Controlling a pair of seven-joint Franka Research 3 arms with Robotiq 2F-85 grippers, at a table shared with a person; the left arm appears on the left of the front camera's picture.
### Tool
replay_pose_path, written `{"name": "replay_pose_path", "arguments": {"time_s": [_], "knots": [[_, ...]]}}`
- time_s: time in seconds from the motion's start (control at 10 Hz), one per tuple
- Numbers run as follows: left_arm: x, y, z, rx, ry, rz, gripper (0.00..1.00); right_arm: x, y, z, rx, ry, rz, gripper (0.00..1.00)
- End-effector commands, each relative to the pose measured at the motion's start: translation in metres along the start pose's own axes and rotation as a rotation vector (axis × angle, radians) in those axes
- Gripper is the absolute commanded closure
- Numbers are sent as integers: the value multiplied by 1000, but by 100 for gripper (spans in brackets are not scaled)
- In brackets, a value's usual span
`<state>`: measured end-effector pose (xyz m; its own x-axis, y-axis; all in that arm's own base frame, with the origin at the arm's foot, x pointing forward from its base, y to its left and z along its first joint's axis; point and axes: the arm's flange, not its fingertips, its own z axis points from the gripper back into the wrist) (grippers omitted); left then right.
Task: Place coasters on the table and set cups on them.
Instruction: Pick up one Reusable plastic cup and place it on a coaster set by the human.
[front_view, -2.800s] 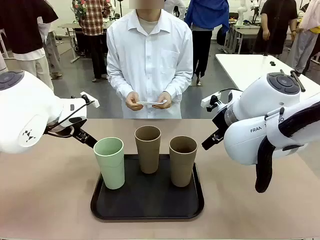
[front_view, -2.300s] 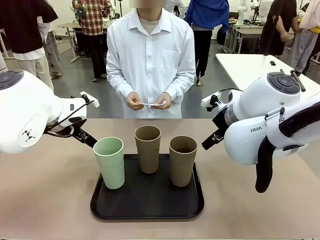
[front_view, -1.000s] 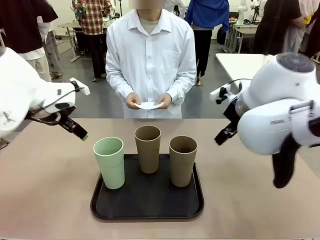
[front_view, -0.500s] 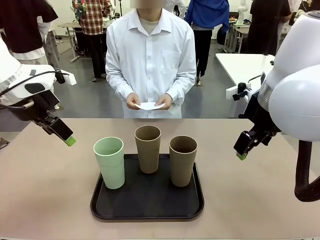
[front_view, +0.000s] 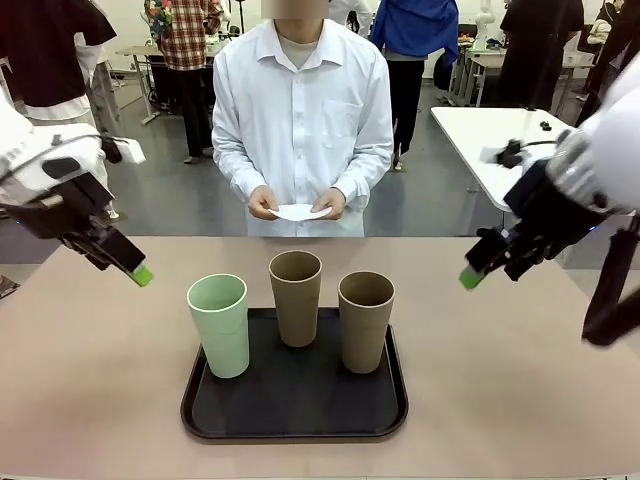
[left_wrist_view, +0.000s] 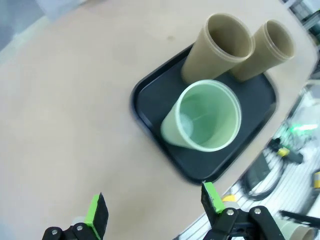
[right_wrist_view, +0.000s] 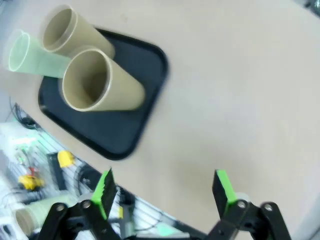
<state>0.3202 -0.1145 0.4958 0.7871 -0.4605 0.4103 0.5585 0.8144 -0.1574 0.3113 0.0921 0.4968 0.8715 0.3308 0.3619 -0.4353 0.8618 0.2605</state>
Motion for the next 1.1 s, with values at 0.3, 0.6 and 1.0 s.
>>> {"name": "replay_pose_path", "arguments": {"time_s": [0.3,0.6,1.0], "knots": [[-55,104,41,-731,-171,241,0,-93,-118,5,808,-312,-448,0],[-92,149,18,-860,-147,437,0,-120,-149,0,876,-276,-531,0],[-104,164,9,-935,-202,584,0,-132,-172,-4,845,-271,-528,0]]}}
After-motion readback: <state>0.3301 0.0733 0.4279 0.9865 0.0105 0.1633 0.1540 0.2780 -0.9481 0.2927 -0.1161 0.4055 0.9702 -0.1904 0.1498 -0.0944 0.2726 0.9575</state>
